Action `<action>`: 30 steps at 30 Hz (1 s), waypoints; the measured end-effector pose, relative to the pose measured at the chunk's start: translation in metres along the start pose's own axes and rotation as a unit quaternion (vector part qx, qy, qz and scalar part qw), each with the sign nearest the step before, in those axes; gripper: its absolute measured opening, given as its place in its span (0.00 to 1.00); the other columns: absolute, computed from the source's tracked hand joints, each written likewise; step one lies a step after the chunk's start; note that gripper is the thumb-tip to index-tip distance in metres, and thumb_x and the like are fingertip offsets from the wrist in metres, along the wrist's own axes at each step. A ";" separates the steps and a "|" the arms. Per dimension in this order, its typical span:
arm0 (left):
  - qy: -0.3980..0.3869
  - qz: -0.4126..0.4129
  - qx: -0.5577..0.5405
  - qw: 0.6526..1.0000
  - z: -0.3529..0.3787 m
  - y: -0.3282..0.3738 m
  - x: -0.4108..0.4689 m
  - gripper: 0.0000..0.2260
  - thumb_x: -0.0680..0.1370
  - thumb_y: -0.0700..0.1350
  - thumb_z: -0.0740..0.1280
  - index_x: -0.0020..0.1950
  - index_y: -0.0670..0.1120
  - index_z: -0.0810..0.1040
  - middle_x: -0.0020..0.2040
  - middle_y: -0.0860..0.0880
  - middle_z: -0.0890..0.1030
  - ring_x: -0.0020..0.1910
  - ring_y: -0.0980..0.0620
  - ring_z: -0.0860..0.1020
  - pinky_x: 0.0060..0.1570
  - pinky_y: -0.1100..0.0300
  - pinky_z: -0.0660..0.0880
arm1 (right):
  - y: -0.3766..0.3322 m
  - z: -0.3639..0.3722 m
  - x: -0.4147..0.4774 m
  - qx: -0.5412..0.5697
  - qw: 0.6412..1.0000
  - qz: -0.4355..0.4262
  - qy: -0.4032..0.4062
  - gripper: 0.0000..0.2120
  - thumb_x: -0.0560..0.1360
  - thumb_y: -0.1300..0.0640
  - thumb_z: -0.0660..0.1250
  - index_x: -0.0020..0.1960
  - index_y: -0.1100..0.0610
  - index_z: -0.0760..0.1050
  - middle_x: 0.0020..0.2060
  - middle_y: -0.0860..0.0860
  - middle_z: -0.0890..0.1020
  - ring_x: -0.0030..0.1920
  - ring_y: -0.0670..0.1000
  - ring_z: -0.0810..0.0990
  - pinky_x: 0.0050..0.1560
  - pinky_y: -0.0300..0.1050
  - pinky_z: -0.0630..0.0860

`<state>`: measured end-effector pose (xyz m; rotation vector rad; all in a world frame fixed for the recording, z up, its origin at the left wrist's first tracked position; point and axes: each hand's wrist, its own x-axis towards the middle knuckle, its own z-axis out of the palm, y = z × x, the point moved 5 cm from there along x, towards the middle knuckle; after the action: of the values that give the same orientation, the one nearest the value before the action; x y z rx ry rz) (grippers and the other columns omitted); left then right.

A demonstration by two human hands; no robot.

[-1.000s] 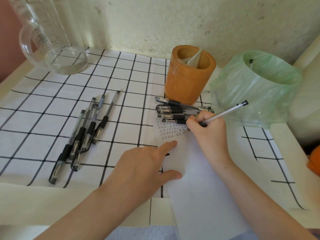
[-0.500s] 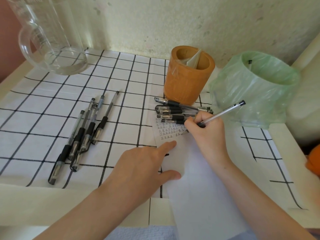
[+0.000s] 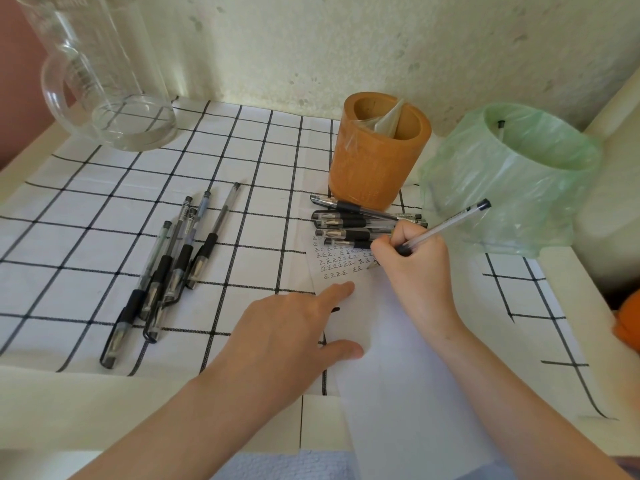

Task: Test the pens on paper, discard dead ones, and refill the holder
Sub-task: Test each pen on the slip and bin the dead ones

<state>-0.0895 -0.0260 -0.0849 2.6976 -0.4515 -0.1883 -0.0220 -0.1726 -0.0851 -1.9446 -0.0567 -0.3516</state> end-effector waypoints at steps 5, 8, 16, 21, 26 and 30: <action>-0.003 0.002 0.006 1.000 0.000 0.000 0.000 0.30 0.73 0.66 0.58 0.72 0.64 0.51 0.55 0.59 0.76 0.53 0.56 0.75 0.42 0.65 0.64 | -0.001 -0.001 0.000 -0.005 1.000 0.007 0.007 0.17 0.70 0.70 0.65 0.29 0.60 0.61 0.22 0.47 0.61 0.23 0.41 0.62 0.26 0.29 0.59; -0.008 0.003 0.007 1.000 -0.001 0.001 -0.001 0.30 0.73 0.66 0.58 0.72 0.64 0.51 0.53 0.59 0.76 0.51 0.57 0.75 0.41 0.65 0.63 | 0.000 -0.001 0.000 -0.008 1.000 0.011 0.007 0.17 0.70 0.71 0.65 0.28 0.60 0.61 0.22 0.47 0.61 0.23 0.41 0.62 0.26 0.29 0.59; 0.050 -0.017 -0.222 0.974 -0.015 -0.002 -0.002 0.20 0.80 0.51 0.53 0.71 0.59 0.55 0.33 0.52 0.71 0.32 0.54 0.69 0.37 0.61 0.68 | -0.001 -0.010 0.003 0.116 0.988 0.100 0.007 0.17 0.74 0.62 0.69 0.30 0.60 0.65 0.20 0.51 0.65 0.22 0.48 0.62 0.26 0.38 0.59; 0.063 -0.010 -0.348 0.935 -0.017 -0.002 0.005 0.24 0.81 0.42 0.53 0.73 0.60 0.52 0.41 0.57 0.76 0.42 0.59 0.73 0.43 0.69 0.69 | -0.025 -0.028 -0.005 0.278 0.935 0.206 -0.073 0.16 0.72 0.47 0.63 0.35 0.59 0.74 0.21 0.50 0.69 0.22 0.48 0.66 0.22 0.37 0.57; 0.063 0.022 -0.429 0.901 -0.019 0.011 0.005 0.29 0.78 0.38 0.62 0.71 0.60 0.54 0.42 0.57 0.80 0.40 0.57 0.78 0.42 0.67 0.72 | -0.036 -0.030 -0.017 0.286 0.930 0.191 -0.135 0.09 0.68 0.54 0.68 0.32 0.55 0.71 0.22 0.51 0.73 0.23 0.49 0.69 0.20 0.35 0.59; 0.074 0.028 -0.424 0.902 -0.024 0.015 0.005 0.31 0.76 0.40 0.65 0.71 0.62 0.54 0.43 0.58 0.81 0.40 0.57 0.79 0.42 0.67 0.73 | -0.036 -0.034 -0.018 0.260 0.941 0.186 -0.111 0.18 0.69 0.56 0.72 0.26 0.51 0.66 0.20 0.49 0.69 0.20 0.47 0.64 0.22 0.36 0.56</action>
<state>-0.0849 -0.0325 -0.0574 1.8209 -0.2997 -0.1216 -0.0540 -0.1875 -0.0462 -1.4196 0.0664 0.1302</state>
